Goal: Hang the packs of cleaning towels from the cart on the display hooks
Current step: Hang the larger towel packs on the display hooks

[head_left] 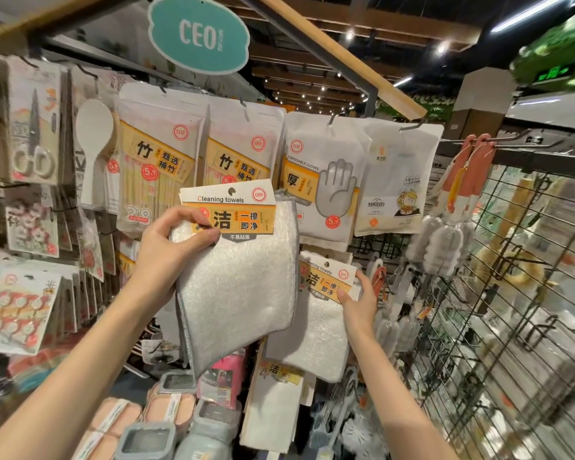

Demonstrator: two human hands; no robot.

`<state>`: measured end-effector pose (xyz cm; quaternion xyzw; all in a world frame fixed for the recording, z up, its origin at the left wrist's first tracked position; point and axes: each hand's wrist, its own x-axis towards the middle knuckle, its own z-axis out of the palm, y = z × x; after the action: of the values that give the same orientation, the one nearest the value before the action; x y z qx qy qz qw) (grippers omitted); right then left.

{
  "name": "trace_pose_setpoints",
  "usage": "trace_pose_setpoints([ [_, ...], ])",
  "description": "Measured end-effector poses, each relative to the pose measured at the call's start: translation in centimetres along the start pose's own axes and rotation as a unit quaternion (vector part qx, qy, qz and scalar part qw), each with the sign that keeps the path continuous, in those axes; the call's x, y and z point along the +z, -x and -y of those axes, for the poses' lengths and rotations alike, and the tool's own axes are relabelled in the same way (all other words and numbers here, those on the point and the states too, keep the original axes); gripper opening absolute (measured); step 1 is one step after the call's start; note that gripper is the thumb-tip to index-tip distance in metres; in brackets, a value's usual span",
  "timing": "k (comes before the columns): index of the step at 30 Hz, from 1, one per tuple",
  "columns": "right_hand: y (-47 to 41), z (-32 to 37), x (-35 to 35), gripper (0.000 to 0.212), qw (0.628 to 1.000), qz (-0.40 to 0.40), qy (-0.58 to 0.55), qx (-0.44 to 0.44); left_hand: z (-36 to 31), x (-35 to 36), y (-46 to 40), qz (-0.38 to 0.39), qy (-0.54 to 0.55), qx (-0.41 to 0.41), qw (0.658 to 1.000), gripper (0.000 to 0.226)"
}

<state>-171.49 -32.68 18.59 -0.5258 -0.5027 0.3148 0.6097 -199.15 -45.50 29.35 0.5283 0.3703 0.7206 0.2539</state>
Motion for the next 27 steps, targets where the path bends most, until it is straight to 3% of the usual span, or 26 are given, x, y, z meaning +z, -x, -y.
trace_pose_setpoints([
  [9, -0.3, -0.2, -0.1, 0.051, 0.999, -0.047, -0.018, -0.003, 0.1, 0.5, 0.0, 0.008, 0.007, -0.008, 1.0, 0.031],
  [17, -0.2, -0.7, -0.5, 0.053, 1.0, -0.012, -0.001, -0.003, 0.6, 0.6, -0.1, -0.001, 0.006, -0.013, 1.0, 0.03],
  [27, -1.9, -1.1, 0.3, 0.052, 0.999, -0.028, 0.018, 0.011, 0.9, 0.8, -0.2, -0.003, 0.01, -0.019, 1.0, 0.031],
])
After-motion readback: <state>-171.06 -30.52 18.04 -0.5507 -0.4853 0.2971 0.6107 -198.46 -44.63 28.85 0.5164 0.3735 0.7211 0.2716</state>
